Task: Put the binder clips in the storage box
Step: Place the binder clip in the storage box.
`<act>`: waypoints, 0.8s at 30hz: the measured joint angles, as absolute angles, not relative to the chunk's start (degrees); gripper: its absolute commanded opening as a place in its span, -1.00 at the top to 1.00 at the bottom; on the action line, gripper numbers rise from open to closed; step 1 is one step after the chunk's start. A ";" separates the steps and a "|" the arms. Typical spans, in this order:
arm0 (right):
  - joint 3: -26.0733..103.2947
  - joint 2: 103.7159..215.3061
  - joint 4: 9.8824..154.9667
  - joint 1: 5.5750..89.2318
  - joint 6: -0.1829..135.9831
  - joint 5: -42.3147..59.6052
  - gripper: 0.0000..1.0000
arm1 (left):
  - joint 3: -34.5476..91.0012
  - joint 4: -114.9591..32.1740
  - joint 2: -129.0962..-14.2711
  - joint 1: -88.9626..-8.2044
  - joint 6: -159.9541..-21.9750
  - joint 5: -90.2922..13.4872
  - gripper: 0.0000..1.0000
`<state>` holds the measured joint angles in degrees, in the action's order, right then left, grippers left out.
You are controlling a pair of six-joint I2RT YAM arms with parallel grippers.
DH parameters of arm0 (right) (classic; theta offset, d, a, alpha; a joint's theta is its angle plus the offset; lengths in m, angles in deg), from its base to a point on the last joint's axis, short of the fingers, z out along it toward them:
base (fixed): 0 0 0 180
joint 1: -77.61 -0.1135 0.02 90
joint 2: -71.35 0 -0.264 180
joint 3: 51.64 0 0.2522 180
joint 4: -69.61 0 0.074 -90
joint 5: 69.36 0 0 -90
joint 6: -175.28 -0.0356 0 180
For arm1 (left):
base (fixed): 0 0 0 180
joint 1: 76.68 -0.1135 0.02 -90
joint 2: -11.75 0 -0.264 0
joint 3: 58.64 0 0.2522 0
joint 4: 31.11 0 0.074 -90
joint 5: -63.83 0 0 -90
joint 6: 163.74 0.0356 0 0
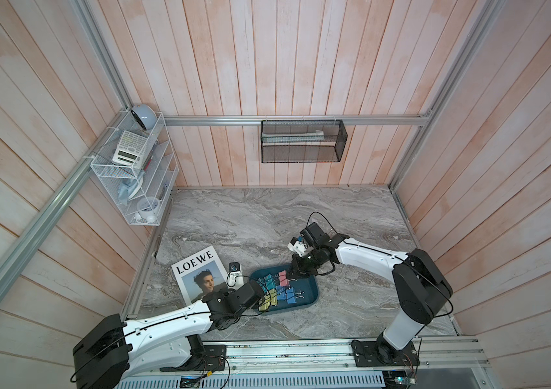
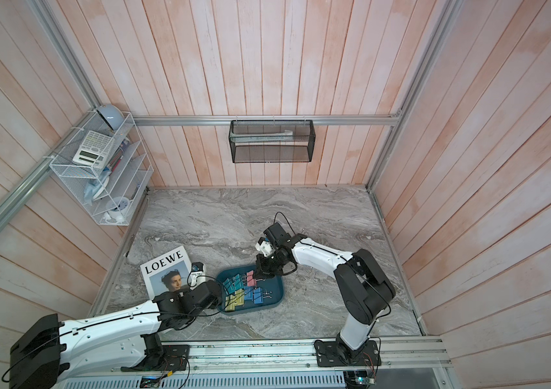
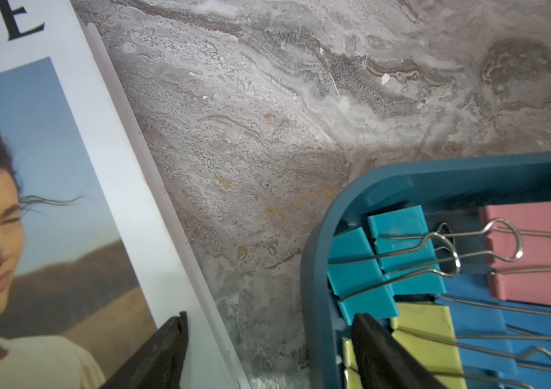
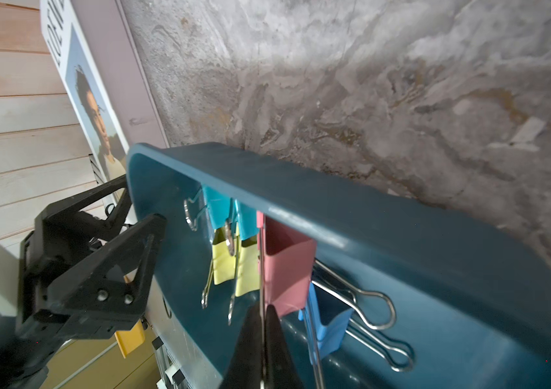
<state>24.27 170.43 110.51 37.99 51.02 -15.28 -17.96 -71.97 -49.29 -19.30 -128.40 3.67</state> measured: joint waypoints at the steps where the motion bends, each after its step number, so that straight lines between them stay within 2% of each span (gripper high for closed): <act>1: 24.58 170.96 110.42 37.99 51.05 -15.45 1.00 | -17.96 -71.94 -49.29 -19.32 -128.40 3.67 -0.64; 16: 28.97 178.15 109.88 37.12 51.46 -16.41 1.00 | -17.96 -71.94 -49.27 -19.32 -128.40 3.67 -0.64; 17: 29.17 178.41 109.79 37.12 51.48 -16.63 0.91 | -17.96 -71.92 -49.27 -19.32 -128.40 3.67 -0.64; 18: 29.28 178.54 109.72 37.12 51.50 -16.76 0.67 | -17.96 -71.92 -49.29 -19.32 -128.40 3.67 -0.64; 20: 29.30 178.54 109.70 37.12 52.14 -16.63 0.43 | -17.96 -71.90 -49.36 -19.30 -128.40 3.67 -0.64; 22: 29.23 178.35 109.64 37.44 52.49 -16.50 0.32 | -17.96 -71.86 -49.44 -19.30 -128.40 3.67 -0.64; 24: 28.95 177.15 110.03 38.41 52.77 -16.52 0.29 | -17.96 -71.84 -49.53 -19.30 -128.40 3.65 -0.64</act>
<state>28.95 177.15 110.03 38.41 52.77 -16.52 -17.96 -71.84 -49.53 -19.30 -128.40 3.65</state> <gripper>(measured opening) 0.342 0.821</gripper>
